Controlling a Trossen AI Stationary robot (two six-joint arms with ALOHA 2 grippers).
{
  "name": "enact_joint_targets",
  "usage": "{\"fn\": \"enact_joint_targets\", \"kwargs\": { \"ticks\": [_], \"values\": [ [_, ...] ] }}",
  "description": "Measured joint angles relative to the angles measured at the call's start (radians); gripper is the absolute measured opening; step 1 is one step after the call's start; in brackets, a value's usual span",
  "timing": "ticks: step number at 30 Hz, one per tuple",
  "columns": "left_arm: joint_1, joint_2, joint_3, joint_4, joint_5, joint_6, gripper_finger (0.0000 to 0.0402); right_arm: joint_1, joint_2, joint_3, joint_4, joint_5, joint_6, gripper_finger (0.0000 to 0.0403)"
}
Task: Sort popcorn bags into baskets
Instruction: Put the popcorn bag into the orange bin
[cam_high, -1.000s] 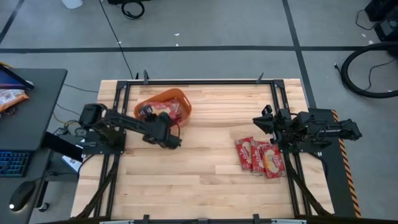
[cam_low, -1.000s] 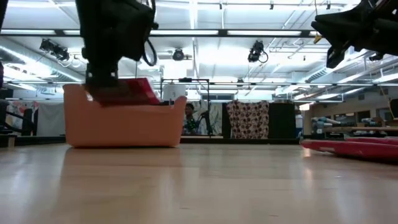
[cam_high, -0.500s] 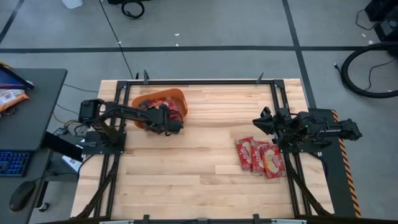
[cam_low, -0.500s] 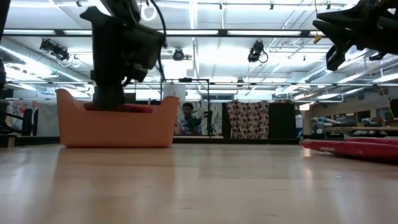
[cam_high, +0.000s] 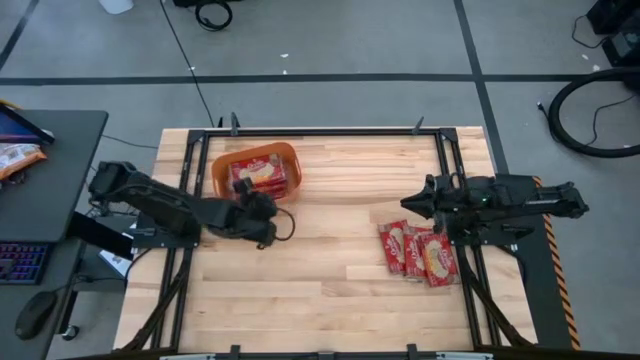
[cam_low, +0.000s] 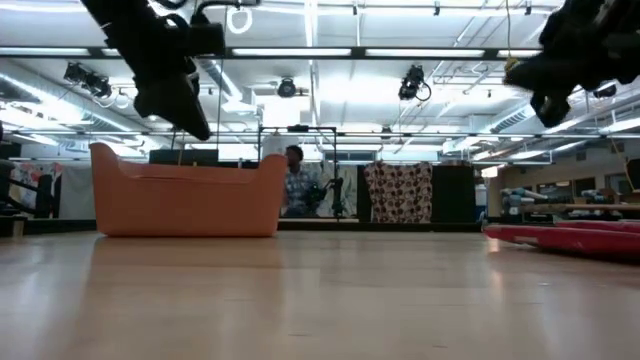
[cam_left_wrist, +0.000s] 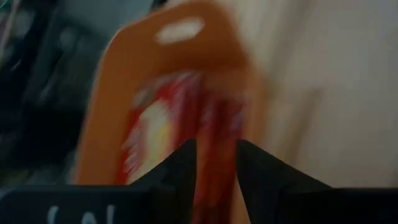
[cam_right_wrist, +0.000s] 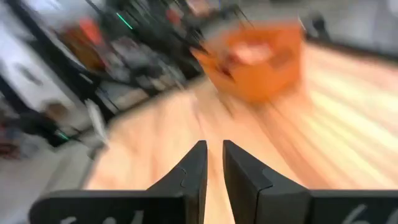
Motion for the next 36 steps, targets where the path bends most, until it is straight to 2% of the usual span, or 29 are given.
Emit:
{"fn": "enact_joint_targets", "kwargs": {
  "ticks": [2,5,11,14,26,30,36],
  "values": [
    [-0.01,-0.054,-0.066,0.165,0.061,0.081,0.0116,0.015,0.061,0.031,-0.088,0.039,0.042,0.0052],
    [-0.008,-0.123,-0.153,0.37,0.207,0.156,0.0116,0.034,0.165,0.073,-0.168,0.052,0.1,0.0047],
    [-0.012,-0.205,-0.269,0.759,0.557,0.274,0.0116,0.081,0.398,0.169,-0.342,-0.005,0.222,0.004],
    [-0.014,-0.21,-0.311,0.927,0.644,0.315,0.0116,0.117,0.524,0.233,-0.439,-0.006,0.303,0.0038],
    [-0.036,-0.209,-0.419,1.27,0.664,0.498,0.0116,0.303,1.005,0.538,-0.741,-0.013,0.624,0.0038],
    [-0.022,-0.209,-0.43,1.328,0.656,0.509,0.0116,0.348,1.138,0.637,-0.898,-0.057,0.758,0.0038],
    [-0.009,-0.209,-0.43,1.333,0.654,0.496,0.0116,0.401,1.313,0.716,-1.04,-0.208,0.863,0.0039]
  ]
}}
